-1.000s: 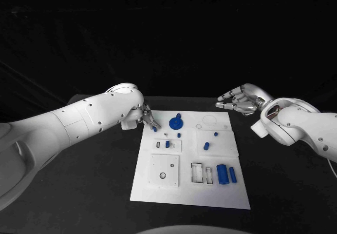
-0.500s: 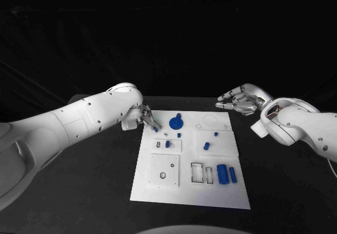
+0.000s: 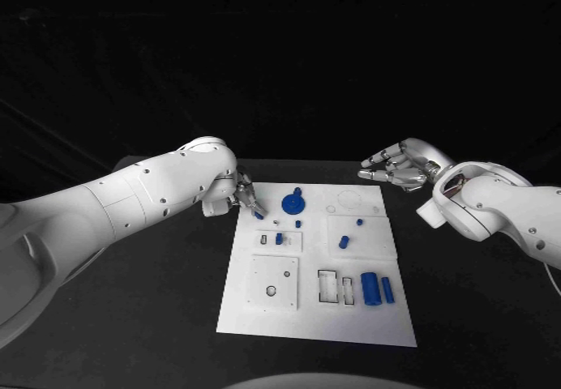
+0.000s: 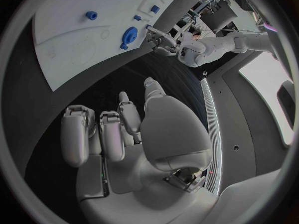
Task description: Assemble the parts on the task board
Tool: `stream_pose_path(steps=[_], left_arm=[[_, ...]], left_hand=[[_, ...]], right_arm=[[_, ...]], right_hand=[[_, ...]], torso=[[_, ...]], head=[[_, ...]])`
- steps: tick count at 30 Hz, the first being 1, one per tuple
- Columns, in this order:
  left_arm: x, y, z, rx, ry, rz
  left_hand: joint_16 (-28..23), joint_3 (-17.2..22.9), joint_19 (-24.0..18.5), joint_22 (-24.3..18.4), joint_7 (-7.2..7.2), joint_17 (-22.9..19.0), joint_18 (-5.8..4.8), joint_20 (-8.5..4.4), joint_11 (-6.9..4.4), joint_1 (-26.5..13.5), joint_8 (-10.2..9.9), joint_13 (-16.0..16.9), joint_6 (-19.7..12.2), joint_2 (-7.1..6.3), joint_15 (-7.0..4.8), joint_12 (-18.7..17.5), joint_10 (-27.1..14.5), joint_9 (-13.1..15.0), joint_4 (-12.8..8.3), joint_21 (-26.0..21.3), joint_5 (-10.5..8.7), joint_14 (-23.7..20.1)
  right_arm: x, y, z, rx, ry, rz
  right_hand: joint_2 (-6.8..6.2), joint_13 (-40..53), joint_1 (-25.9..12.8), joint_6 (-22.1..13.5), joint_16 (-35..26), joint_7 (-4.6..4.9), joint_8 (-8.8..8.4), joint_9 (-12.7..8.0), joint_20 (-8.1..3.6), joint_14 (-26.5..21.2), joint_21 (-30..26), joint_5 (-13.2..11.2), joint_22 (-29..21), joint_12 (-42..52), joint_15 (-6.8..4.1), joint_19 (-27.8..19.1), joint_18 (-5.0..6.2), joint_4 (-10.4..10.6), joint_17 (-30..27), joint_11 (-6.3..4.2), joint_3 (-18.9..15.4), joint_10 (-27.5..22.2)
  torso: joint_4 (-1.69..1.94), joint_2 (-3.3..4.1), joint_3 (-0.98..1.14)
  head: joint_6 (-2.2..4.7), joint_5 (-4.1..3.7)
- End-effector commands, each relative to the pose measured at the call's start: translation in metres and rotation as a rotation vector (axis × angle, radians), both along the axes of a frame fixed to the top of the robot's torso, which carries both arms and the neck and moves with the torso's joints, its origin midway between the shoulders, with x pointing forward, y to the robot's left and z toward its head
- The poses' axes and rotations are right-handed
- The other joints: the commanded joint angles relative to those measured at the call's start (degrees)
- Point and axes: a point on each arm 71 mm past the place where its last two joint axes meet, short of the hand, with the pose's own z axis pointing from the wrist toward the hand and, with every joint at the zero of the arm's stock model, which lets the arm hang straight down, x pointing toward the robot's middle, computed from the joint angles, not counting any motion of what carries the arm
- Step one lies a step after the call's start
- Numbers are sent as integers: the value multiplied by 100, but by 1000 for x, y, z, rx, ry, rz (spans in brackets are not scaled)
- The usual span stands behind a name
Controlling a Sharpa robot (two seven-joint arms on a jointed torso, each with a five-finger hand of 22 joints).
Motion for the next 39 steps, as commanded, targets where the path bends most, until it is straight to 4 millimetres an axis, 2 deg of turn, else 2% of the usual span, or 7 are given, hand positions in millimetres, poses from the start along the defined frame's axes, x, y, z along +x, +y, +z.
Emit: stream_pose_path(steps=[1, 10, 18, 27, 33, 39], left_arm=[[-1, -3, 2, -49, -18, -10], [-11, 1, 7, -81, -61, -4], [-30, 5, 12, -111, -109, -10], [-56, 6, 0, -102, -157, -35], [-65, 4, -10, -89, -143, -41], [-68, 1, -16, -79, -121, -53]], left_hand=[[17, 982, 187, 282, 44, 1510, -5, 23, 12, -162, 26, -10, 17, -247, 43, -19, 46, 18, -695, 23, -11, 603], [17, 1384, 201, 322, 26, 1510, -12, 26, 8, -326, 55, 13, 57, -417, 40, 9, 99, 33, -743, 44, -26, 603], [17, 1483, 214, 358, 18, 1510, -19, 23, 1, -382, 74, 36, 76, -463, 35, 31, 129, 43, -757, 68, -28, 603], [17, 1559, 233, 409, 8, 1510, -29, 18, -8, -423, 90, 65, 102, -510, 29, 60, 164, 50, -774, 102, -29, 603], [17, 1589, 237, 418, 5, 1510, -31, 16, -11, -440, 96, 77, 111, -522, 26, 71, 179, 52, -777, 108, -29, 603], [17, 1592, 237, 418, 5, 1510, -31, 16, -11, -442, 96, 78, 112, -523, 26, 72, 180, 52, -778, 108, -29, 603]], right_arm=[[0, 2, 0, -4, 1, 20], [0, 1, 0, -4, 1, 18], [-1, 0, 0, -3, 1, 15], [-1, -2, 0, -4, 1, 11], [-1, -1, 0, -3, 1, 14], [-1, 0, -1, -3, 3, 15]], right_hand=[[20, 108, -48, 54, -16, -5, 17, 8, -9, 486, -29, 1, 1, 2, -36, -41, 63, -10, 1057, 8, -37, -15], [28, 107, -51, 57, -15, -6, 18, 9, -9, 486, -30, 5, 0, 2, -36, -42, 63, -7, 1058, 7, -38, -14], [28, 107, -51, 57, -15, -6, 18, 9, -9, 486, -30, 5, 0, 2, -36, -42, 63, -7, 1058, 7, -38, -14], [28, 107, -51, 57, -15, -6, 18, 9, -9, 486, -30, 5, 0, 2, -36, -42, 63, -7, 1058, 7, -38, -14], [28, 107, -51, 57, -15, -6, 18, 9, -9, 486, -30, 5, 0, 2, -36, -42, 63, -7, 1058, 7, -38, -14], [29, 106, -52, 57, -16, -6, 18, 9, -9, 486, -30, 6, -1, 1, -36, -42, 63, -6, 1057, 7, -39, -15]], torso=[[0, -5, 4], [3, -10, 9], [9, -12, 13], [43, -33, 14], [22, -20, 10], [25, -18, 11]], head=[[4, 12], [17, 23], [19, 45], [-28, 14], [-36, 34], [-56, 25]])
